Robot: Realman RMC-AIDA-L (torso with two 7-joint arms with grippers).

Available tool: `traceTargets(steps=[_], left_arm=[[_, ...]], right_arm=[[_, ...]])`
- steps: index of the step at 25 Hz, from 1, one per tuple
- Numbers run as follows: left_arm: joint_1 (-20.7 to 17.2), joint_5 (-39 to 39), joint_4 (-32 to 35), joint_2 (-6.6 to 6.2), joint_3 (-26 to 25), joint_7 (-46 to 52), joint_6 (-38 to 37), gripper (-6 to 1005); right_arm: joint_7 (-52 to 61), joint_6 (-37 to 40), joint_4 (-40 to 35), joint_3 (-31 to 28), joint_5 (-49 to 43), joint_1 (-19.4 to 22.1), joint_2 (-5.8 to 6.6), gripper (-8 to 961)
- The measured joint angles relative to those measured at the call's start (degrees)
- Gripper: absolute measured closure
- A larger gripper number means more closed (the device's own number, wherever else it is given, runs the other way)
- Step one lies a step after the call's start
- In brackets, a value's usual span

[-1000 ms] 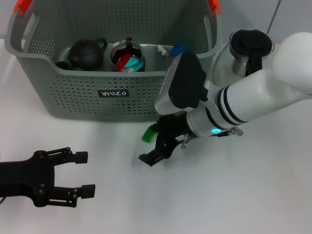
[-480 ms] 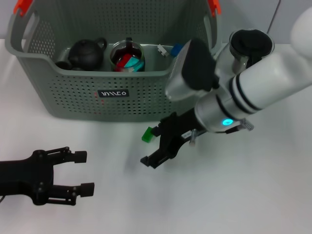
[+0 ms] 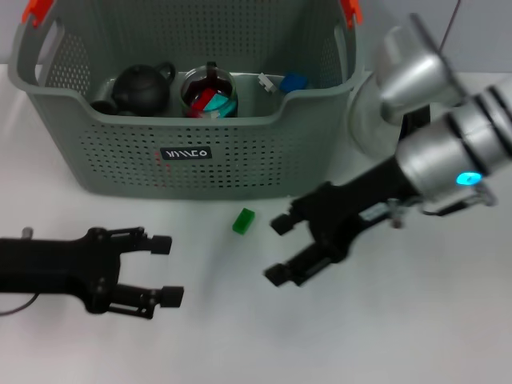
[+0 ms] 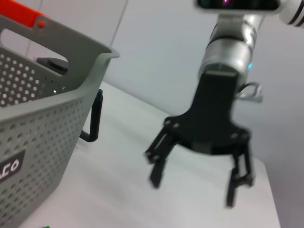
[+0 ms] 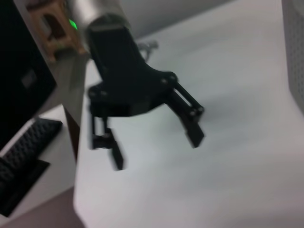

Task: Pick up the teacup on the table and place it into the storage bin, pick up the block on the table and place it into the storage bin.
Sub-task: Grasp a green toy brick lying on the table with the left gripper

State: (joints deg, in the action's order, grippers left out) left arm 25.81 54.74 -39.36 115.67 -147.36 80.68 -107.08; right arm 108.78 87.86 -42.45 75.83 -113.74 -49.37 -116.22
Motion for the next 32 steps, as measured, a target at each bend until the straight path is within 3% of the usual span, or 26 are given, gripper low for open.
traceTargets(steps=[5, 9, 11, 14, 20, 25, 32], left_arm=[[3.6, -1.8, 0.2, 0.17, 2.4, 2.3, 3.6, 51], [5.8, -2.8, -0.7, 1.07, 5.2, 6.4, 7.6, 51], [7.5, -3.2, -2.7, 2.94, 6.2, 11.1, 10.9, 52], [8.0, -3.8, -5.8, 4.36, 7.4, 15.3, 12.1, 52], [7.1, -5.8, -17.0, 6.82, 17.8, 24.8, 10.8, 52], [6.7, -6.3, -19.3, 7.81, 20.2, 24.3, 12.5, 52], [7.0, -7.4, -16.1, 8.12, 23.3, 21.6, 23.1, 52]], right_arm=[[0.5, 6.9, -4.1, -2.3, -1.1, 4.4, 1.92, 8], [1.6, 9.9, -4.7, -7.4, -3.5, 5.9, 2.77, 9], [1.8, 10.5, -4.9, -10.4, -4.2, 6.5, 2.92, 9], [1.8, 11.0, -5.2, -13.6, -4.5, 7.0, 3.02, 8], [2.7, 11.7, -5.2, -14.7, -4.5, 6.8, 3.32, 8], [2.1, 10.9, -5.2, -15.4, -4.5, 6.8, 3.16, 8], [1.0, 10.8, -4.7, -15.9, -4.5, 6.6, 2.73, 8]])
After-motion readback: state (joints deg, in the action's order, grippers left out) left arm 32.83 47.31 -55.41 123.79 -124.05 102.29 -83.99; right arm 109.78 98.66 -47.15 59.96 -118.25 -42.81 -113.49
